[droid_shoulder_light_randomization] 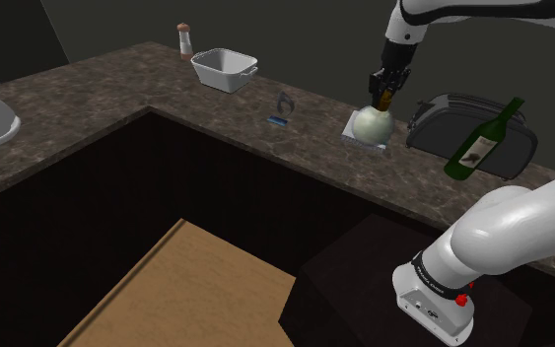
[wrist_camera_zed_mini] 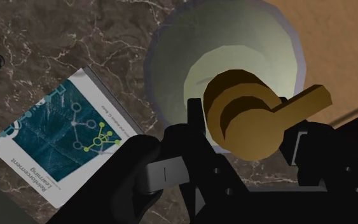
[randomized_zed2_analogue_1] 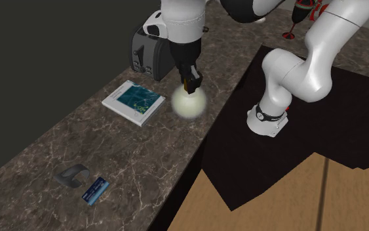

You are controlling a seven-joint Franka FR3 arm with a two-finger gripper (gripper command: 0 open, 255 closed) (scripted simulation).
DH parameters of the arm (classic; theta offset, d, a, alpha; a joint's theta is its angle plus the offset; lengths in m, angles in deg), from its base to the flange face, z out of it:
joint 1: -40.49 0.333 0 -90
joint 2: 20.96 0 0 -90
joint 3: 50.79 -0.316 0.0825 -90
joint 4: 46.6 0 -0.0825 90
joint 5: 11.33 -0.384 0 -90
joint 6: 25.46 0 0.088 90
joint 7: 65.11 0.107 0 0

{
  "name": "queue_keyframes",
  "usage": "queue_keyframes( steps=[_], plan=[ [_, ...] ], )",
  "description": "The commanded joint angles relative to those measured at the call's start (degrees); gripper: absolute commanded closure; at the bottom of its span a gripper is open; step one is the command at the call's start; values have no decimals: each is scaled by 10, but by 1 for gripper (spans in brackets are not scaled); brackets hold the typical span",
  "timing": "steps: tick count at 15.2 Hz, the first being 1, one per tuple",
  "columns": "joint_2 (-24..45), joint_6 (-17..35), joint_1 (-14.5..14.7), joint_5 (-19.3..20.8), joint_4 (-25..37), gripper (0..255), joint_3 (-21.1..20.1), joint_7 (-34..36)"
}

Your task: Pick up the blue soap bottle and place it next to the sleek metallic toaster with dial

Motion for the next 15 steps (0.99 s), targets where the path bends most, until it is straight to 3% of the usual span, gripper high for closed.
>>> queue_keyframes(
  steps=[1,15],
  plan=[
    [1,-16,0,0,16,255,0,-2],
    [19,-122,2,-5,141,255,-4,-8]
  ],
)
